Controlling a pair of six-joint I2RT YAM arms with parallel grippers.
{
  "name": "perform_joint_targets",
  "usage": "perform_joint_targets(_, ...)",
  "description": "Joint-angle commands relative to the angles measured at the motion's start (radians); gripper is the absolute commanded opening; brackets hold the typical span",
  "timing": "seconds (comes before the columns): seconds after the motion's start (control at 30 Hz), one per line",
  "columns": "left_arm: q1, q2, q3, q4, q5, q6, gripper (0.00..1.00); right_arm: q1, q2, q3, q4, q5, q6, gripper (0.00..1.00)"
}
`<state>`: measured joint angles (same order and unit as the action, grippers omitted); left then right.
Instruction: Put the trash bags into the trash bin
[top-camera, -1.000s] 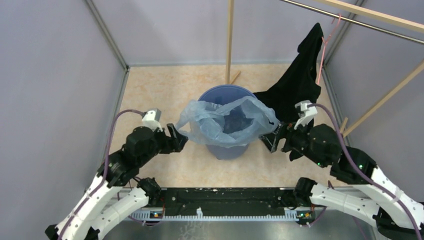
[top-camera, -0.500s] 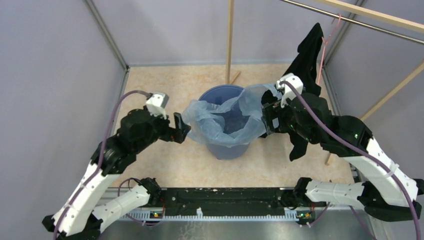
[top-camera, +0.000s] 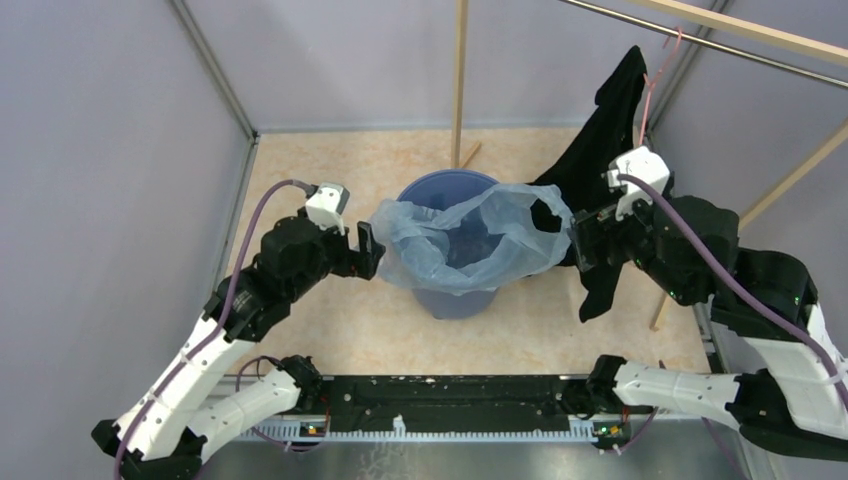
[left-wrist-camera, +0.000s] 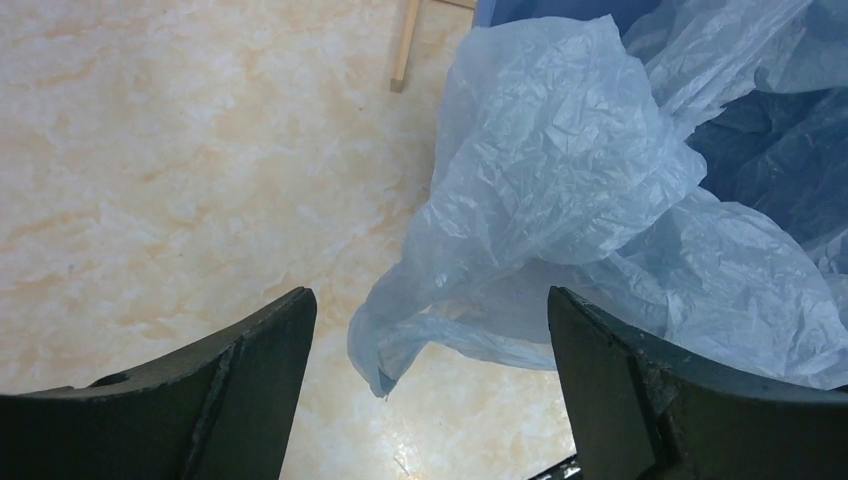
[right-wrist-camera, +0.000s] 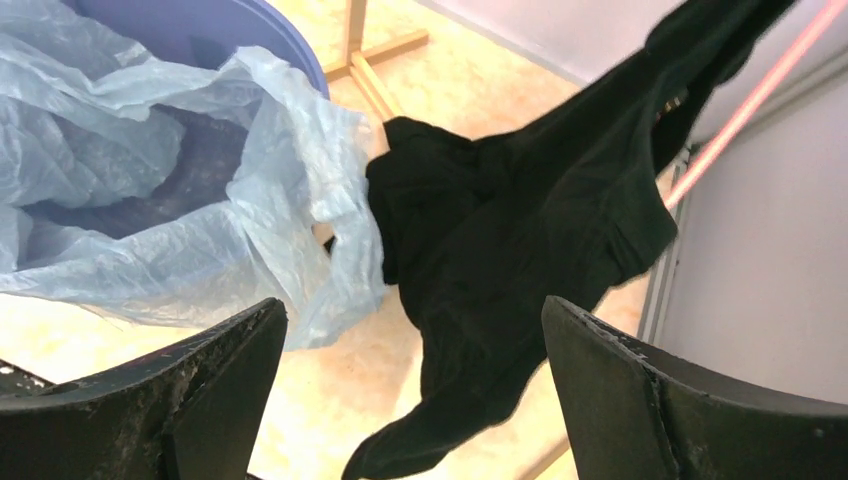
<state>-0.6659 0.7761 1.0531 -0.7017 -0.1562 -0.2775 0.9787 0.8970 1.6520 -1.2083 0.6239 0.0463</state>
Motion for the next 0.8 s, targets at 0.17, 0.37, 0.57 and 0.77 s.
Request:
perform_joint_targets(0.17, 0.003, 0.043, -0.011, 0.099, -0.038, 0.05, 0.88, -0.009, 0.315, 0.066, 0.242, 0.027, -0.219, 0.95)
perform_joint_targets(0.37, 0.003, 0.051, -0.024, 0.1, -0.048, 0.061, 0.81, -0.019, 0.462, 0.117, 0.316, 0.088, -0.297, 0.81)
perform_joint_targets(0.57, 0.005, 0.033, -0.043, 0.136, -0.058, 0.058, 0.71, -0.101, 0.491, 0.104, 0.354, 0.032, -0.284, 0.52)
perform_joint_targets(0.77, 0.009, 0.053, -0.038, 0.156, -0.054, 0.068, 0.51, -0.144, 0.481, 0.086, 0.424, -0.05, -0.264, 0.28)
